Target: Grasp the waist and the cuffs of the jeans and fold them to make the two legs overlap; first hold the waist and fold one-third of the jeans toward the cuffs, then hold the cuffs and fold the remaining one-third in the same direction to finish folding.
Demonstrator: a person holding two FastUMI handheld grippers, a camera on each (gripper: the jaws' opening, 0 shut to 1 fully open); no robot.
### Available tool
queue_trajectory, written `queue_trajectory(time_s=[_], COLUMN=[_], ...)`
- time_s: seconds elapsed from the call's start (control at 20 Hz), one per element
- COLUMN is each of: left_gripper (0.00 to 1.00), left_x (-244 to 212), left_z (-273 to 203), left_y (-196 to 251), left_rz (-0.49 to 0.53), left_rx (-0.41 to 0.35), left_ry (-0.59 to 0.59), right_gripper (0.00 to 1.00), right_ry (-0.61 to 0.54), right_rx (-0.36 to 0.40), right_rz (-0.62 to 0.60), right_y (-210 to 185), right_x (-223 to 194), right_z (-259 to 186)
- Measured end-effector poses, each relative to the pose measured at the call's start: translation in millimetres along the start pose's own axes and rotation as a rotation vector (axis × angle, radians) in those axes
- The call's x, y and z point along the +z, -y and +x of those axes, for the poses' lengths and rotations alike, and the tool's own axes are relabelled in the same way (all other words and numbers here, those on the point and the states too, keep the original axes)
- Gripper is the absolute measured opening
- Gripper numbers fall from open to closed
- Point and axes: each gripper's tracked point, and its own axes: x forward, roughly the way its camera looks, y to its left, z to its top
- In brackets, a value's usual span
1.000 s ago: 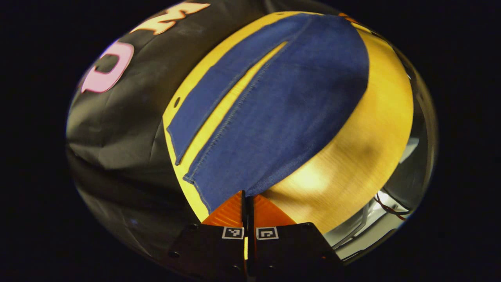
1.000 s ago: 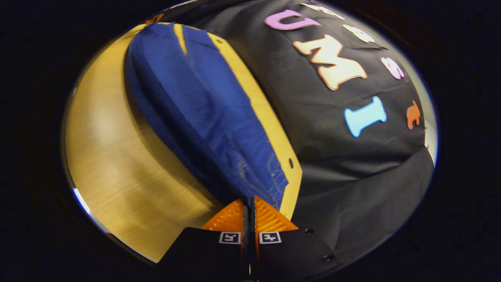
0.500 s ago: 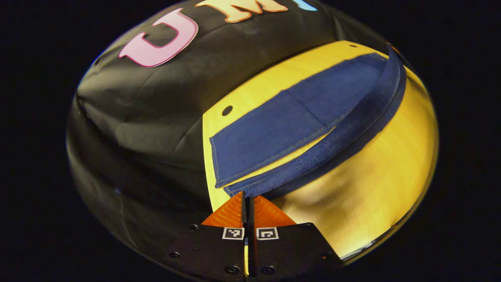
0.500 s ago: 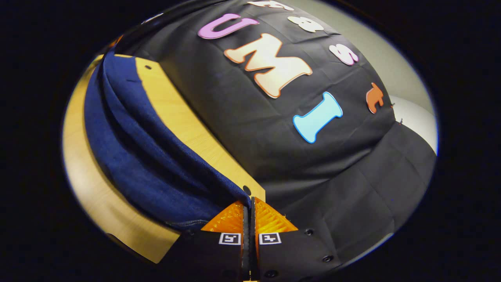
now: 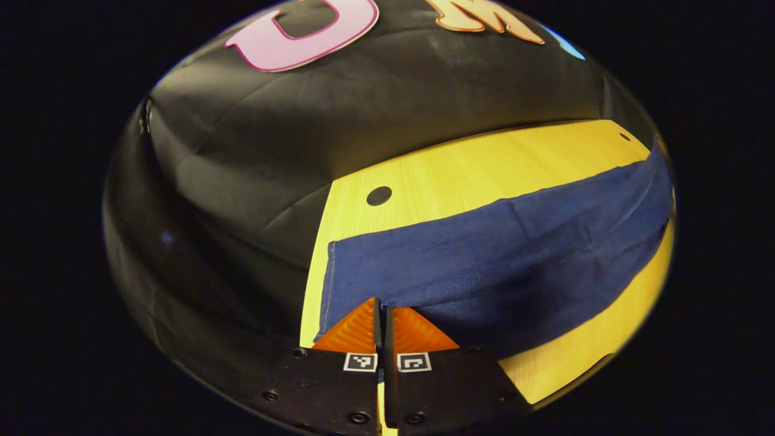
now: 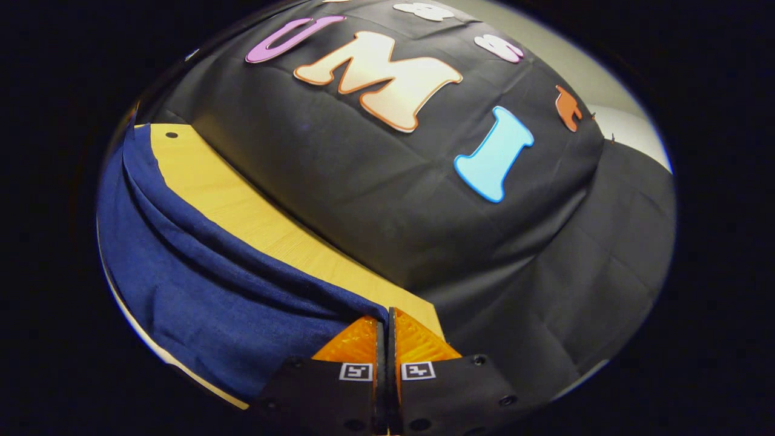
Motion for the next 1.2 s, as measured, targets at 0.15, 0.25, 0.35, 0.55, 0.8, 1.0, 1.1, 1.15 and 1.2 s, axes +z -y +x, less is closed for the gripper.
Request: queue_trajectory(time_s=[0.15, 0.25, 0.35, 0.55, 0.8, 1.0, 1.1, 1.15, 1.2], left_gripper=[0.00, 0.00, 0.00, 1.00, 0.95, 0.95, 0.94, 0.95, 0.95], left_x=[-1.0, -1.1, -2.6, 27.8, 79.1, 108.9, 119.8, 122.8, 127.0], left_z=[1.9, -1.7, -1.0, -6.6, -33.1, -70.8, -81.7, -82.7, -82.7], left_y=[0.1, -2.2, 1.9, 26.4, 30.2, 56.2, 64.8, 71.2, 82.9], left_rz=[0.036, 0.066, -0.009, -0.178, -0.224, -0.187, -0.190, -0.203, -0.219], left_rx=[0.020, 0.041, 0.046, 0.010, -0.007, -0.061, -0.094, -0.115, -0.145], left_ry=[-0.052, -0.080, -0.063, 0.088, 0.301, 0.411, 0.440, 0.453, 0.459], right_gripper=[0.02, 0.03, 0.28, 0.99, 0.99, 0.98, 1.00, 1.00, 0.99], right_ry=[-0.050, -0.121, -0.190, -0.199, -0.264, -0.392, -0.456, -0.489, -0.525], right_rx=[0.064, 0.103, 0.084, -0.013, -0.157, -0.238, -0.266, -0.270, -0.272], right_rz=[-0.049, -0.029, 0.029, 0.242, 0.490, 0.677, 0.788, 0.841, 0.882], right_y=[-29.4, -45.5, -42.0, 6.0, 71.5, 101.2, 102.8, 96.1, 90.4], right_x=[-19.7, -40.3, -57.7, -54.2, -83.2, -153.2, -183.1, -197.7, -207.6], right_z=[34.8, 52.4, 57.8, 39.8, 10.9, -8.5, -15.6, -12.6, -11.2])
